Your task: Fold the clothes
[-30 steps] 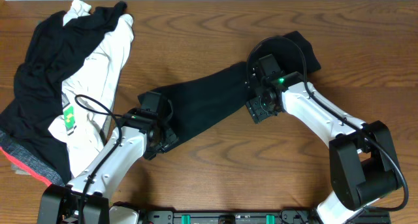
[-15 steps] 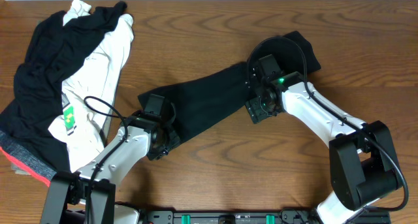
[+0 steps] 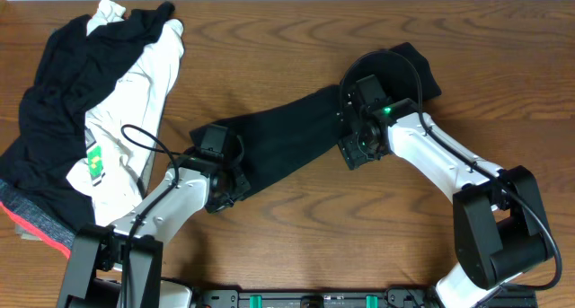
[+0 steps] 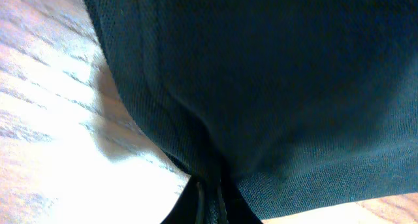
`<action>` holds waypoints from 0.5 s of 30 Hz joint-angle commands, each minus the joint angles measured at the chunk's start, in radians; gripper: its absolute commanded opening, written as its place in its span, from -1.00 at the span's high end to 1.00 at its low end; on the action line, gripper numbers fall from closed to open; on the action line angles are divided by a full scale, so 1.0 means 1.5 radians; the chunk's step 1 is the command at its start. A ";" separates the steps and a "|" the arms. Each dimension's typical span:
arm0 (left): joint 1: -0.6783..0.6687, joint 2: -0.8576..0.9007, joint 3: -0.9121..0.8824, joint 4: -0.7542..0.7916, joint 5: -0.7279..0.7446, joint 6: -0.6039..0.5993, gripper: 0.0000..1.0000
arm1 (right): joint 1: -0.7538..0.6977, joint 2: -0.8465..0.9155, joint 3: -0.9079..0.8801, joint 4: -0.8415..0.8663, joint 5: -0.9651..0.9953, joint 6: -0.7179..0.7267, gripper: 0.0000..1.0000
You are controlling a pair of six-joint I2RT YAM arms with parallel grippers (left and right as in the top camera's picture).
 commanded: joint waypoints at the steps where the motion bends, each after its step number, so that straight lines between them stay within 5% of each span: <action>1: 0.029 0.039 -0.022 0.001 -0.079 0.014 0.88 | -0.009 0.008 -0.005 0.000 0.021 -0.003 -0.40; 11: 0.076 0.039 -0.022 0.004 -0.079 0.047 0.88 | -0.010 0.011 -0.039 0.049 0.008 -0.012 -0.40; 15: 0.087 0.039 -0.022 0.004 -0.080 0.064 0.88 | -0.010 0.011 -0.064 0.085 0.008 0.002 -0.22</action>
